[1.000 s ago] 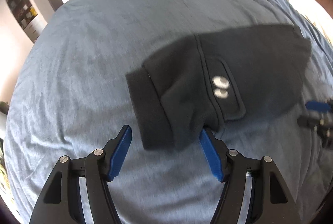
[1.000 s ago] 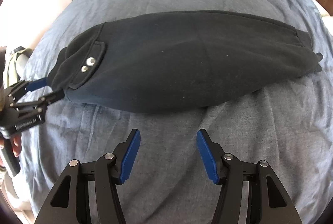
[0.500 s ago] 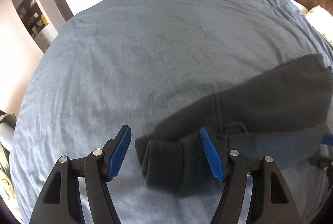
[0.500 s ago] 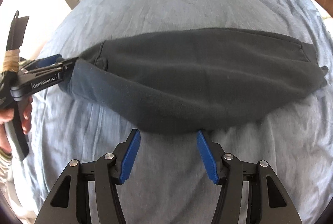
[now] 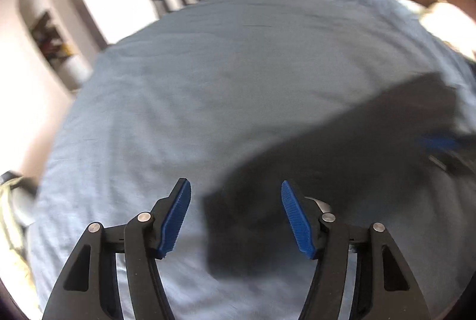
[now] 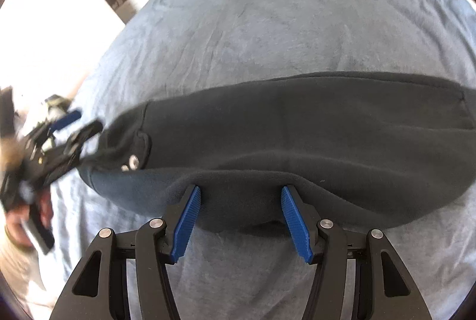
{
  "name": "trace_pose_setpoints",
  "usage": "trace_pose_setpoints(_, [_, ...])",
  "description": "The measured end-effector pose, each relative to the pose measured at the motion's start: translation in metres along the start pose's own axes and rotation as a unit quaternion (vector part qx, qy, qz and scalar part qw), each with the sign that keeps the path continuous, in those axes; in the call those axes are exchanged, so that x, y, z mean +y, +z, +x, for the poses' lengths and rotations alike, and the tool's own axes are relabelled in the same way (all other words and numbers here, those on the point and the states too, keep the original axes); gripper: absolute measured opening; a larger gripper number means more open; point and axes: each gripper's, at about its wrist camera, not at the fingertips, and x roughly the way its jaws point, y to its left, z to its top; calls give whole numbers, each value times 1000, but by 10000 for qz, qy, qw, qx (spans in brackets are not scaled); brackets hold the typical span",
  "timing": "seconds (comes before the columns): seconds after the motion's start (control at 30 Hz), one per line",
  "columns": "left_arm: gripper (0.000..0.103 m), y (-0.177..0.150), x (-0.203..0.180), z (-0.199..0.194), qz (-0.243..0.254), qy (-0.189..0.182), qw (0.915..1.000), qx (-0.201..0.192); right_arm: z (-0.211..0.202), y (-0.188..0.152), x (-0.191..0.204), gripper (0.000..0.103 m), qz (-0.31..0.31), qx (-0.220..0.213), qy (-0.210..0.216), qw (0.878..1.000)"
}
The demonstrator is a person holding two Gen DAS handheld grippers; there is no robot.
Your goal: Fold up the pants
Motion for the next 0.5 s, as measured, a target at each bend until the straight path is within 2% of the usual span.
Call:
trace_pose_setpoints(0.1, [60,-13,-31,-19,275,-964,9949,89,1,7,-13,58,363,-79,202,9991])
trace_pose_setpoints(0.13, [57,-15,-39,-21,334,-1151,9927,114,2,9,-16,58,412,-105,229,9988])
trace_pose_setpoints(0.2, [55,-20,-64,-20,527,-1825,9815,233,6,12,-17,58,401,-156,211,9989])
trace_pose_setpoints(0.27, [49,-19,-83,-10,695,-2062,9755,318,12,14,-17,58,387,-138,209,9989])
trace_pose_setpoints(0.37, [46,-10,-94,20,647,-2235,9713,495,17,16,-18,58,379,-136,229,9989])
trace_pose_setpoints(0.47, [39,0,-79,38,338,-2208,9731,573,16,19,-25,58,424,-161,302,9985])
trace_pose_setpoints(0.5, [36,5,-69,46,116,-2377,9690,661,14,22,-27,58,463,-196,275,9984])
